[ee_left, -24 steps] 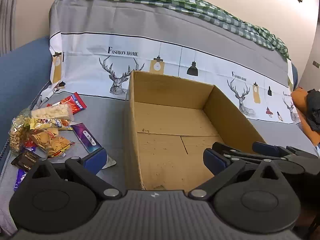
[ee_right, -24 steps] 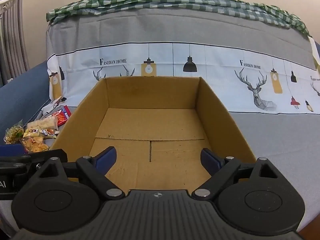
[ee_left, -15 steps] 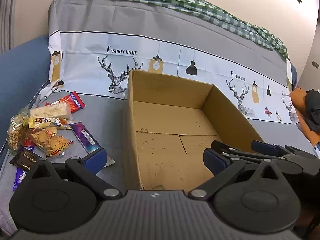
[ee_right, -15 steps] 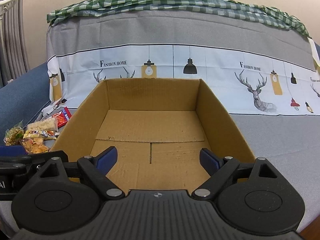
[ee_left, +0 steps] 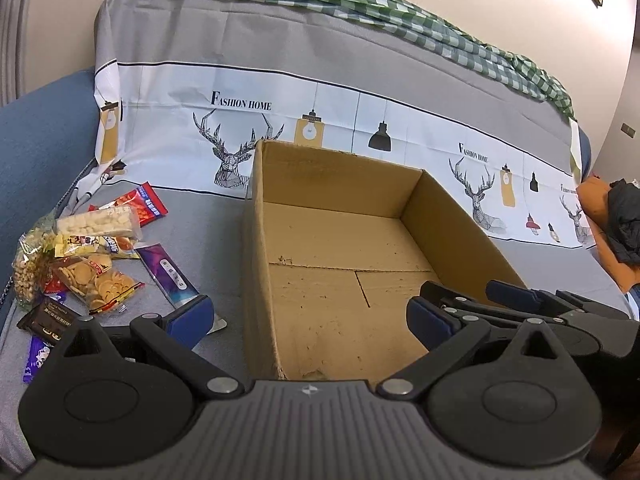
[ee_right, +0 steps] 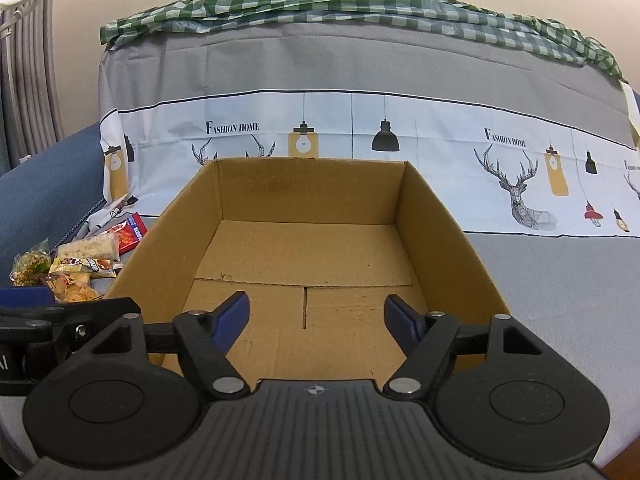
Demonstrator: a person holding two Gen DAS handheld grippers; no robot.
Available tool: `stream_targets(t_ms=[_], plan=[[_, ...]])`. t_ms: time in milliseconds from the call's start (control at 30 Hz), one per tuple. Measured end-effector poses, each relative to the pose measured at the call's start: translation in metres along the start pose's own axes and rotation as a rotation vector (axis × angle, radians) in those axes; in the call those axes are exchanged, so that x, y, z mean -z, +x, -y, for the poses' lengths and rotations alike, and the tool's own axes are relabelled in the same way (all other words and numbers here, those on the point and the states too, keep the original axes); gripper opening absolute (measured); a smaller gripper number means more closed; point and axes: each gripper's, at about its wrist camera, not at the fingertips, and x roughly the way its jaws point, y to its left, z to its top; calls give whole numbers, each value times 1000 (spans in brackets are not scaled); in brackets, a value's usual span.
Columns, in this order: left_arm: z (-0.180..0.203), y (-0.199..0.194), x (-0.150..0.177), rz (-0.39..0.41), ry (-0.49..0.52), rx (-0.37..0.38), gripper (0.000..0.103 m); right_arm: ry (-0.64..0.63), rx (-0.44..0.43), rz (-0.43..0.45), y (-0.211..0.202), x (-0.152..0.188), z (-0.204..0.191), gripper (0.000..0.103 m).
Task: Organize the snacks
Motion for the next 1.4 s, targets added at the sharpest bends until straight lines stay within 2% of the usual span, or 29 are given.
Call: stream_targets(t_ms=[67, 300, 400, 500, 533, 567, 600, 667, 733, 800, 833, 933, 1100, 1233, 1300, 1400], plan=[[-1, 0, 0, -1, 7, -4, 102, 0, -4, 0, 0, 0, 0, 70], [-2, 0, -2, -10, 16, -11, 102, 3, -12, 16, 0, 2, -2, 70], [-7, 1, -3, -35, -8, -11, 95, 12, -23, 20, 0, 2, -2, 69], [-14, 0, -6, -49, -18, -38, 66, 24, -33, 41, -1, 2, -5, 66], [-19, 0, -7, -51, -36, -38, 50, 36, -41, 45, -2, 2, -6, 63], [-24, 1, -9, -70, -55, -45, 42, 37, -42, 51, -2, 1, -8, 59], [-31, 0, -10, -79, -81, -51, 40, 38, -43, 56, -2, 1, -10, 55], [-43, -2, -12, -74, -138, -67, 39, 34, -53, 71, -2, 0, -17, 42], [-57, -3, -14, -89, -201, -81, 39, 34, -77, 78, -3, -1, -26, 38], [-76, -2, -13, -73, -295, -66, 39, 18, -100, 100, -4, -2, -40, 38], [-85, -2, -13, -68, -328, -73, 39, 19, -114, 82, -5, -2, -46, 38], [-114, -5, -14, -53, -386, -129, 39, -6, -159, 83, -7, -3, -67, 39], [-152, -18, -15, -60, -450, -211, 39, -64, -271, 96, -13, -5, -108, 39], [-180, -25, -16, -102, -491, -218, 39, -149, -363, 109, -13, 2, -148, 39], [-193, -26, -21, -130, -480, -199, 39, -184, -400, 92, -9, 4, -166, 39], [-209, -31, -27, -159, -430, -193, 39, -235, -461, 54, 0, 6, -189, 49]])
